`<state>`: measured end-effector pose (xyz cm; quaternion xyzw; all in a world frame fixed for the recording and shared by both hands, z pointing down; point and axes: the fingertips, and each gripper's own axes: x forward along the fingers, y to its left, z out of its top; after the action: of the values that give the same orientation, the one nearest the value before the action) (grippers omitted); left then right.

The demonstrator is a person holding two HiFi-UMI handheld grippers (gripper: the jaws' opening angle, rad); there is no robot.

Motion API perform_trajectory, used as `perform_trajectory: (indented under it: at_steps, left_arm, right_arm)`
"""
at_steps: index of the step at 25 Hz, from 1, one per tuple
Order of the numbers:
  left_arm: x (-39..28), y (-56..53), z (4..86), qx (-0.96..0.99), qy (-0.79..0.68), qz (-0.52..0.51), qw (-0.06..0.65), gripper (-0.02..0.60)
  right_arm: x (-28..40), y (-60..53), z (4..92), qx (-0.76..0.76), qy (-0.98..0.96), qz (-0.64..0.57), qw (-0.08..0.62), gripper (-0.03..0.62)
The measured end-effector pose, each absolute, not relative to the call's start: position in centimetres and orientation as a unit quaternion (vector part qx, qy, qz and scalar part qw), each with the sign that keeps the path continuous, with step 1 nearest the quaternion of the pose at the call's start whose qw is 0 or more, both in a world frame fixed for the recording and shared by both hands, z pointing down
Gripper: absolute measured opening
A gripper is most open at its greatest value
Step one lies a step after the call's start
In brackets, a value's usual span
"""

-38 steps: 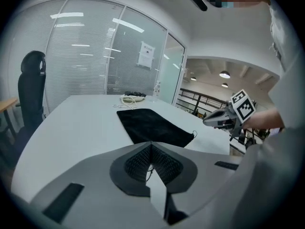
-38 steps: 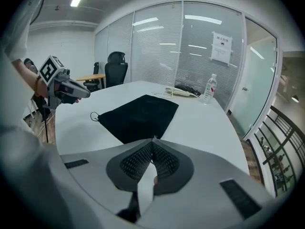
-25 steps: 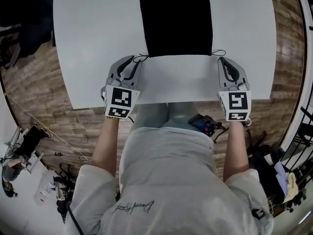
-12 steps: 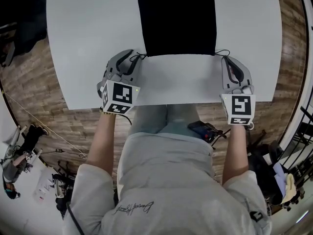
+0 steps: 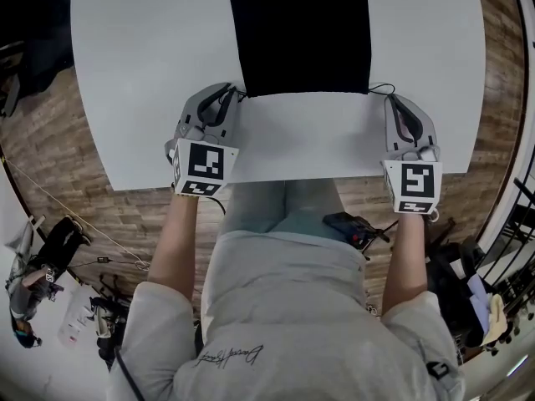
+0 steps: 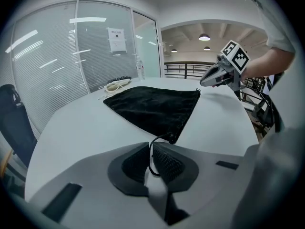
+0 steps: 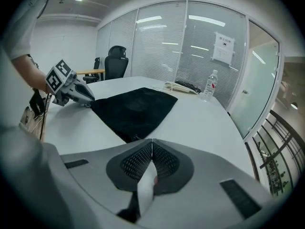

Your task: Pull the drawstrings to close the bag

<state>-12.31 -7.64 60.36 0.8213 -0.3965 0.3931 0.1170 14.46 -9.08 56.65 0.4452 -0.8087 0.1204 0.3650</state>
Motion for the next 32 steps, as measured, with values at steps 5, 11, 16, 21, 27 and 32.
perform_trajectory:
  at_steps: [5,11,16,21,27,32]
  left_arm:
    - [-12.3,-8.2,59.8,0.825,-0.408,0.373,0.115,0.017]
    - [-12.1,-8.6,59.1,0.831,-0.410,0.362,0.100,0.014]
    - [-12.2,-8.6,58.9,0.832,-0.410,0.361,0.099,0.014]
    - [-12.3,-8.6,59.1,0.831,-0.412,0.360,0.099,0.014]
    - [-12.3,-8.7,59.0,0.831,-0.415,0.358,0.101,0.014]
    - [-12.2,-8.6,59.1,0.830,-0.418,0.354,0.105,0.014]
  right_arm:
    - [15.1,-9.6,57.2,0.444,-0.802,0.118,0.381,0.023]
    - [15.0,-10.3,58.1,0.412,-0.808,0.093,0.410,0.108]
    - [14.5,-10.4,59.2,0.380,-0.809,0.061,0.444,0.120]
    - [13.9,-10.9,60.0,0.365,-0.814,0.059,0.449,0.124]
    - [13.3,-11.8,60.4,0.359,-0.820,0.060,0.442,0.126]
    - [13.0,-11.8,60.5,0.360,-0.827,0.068,0.426,0.113]
